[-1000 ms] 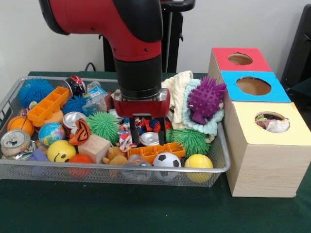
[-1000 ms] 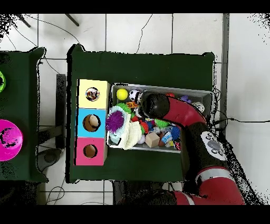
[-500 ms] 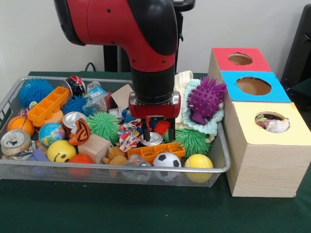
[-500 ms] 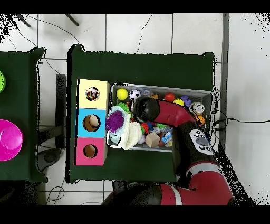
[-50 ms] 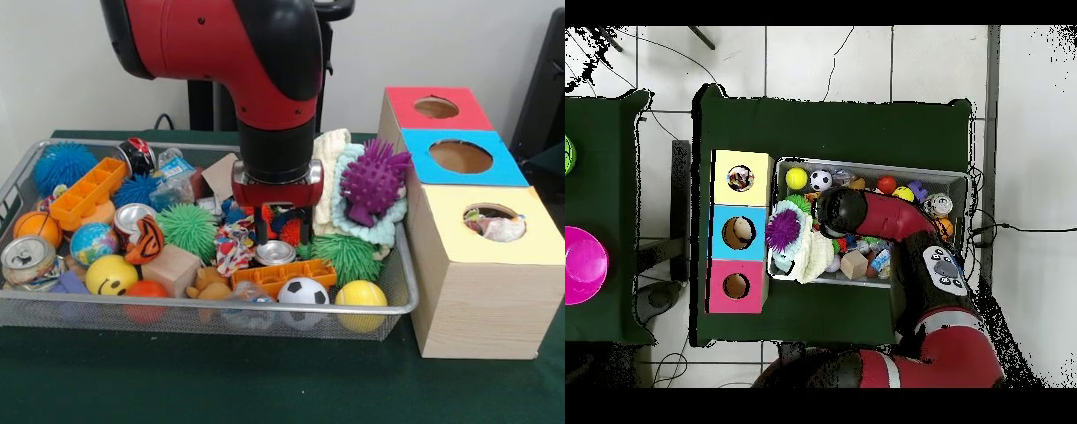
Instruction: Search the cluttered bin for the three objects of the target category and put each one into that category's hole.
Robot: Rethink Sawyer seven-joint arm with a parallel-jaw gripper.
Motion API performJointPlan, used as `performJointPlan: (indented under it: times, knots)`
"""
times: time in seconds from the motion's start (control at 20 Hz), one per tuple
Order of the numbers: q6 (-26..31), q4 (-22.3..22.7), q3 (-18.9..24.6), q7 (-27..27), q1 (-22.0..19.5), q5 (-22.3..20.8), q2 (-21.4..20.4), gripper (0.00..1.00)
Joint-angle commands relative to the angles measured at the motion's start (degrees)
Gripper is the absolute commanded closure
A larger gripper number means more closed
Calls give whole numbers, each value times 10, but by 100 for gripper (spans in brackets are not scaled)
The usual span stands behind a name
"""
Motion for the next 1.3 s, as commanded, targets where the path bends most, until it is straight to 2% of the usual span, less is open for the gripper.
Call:
performJointPlan:
  times: [0.05, 0.15, 0.3, 0.55, 0.9, 1.3]
  knots:
    - [88, 2, -3, 26, 2, -13, -39, 0]
    - [110, -1, -6, 24, 4, -11, -57, 0]
    - [128, -9, -11, 21, 9, -19, -58, 0]
    - [96, -3, -14, 28, 7, -29, -45, 0]
    - [74, -33, -38, 26, 22, -60, -18, 0]
    - [38, -38, -45, 30, 22, -76, 1, 0]
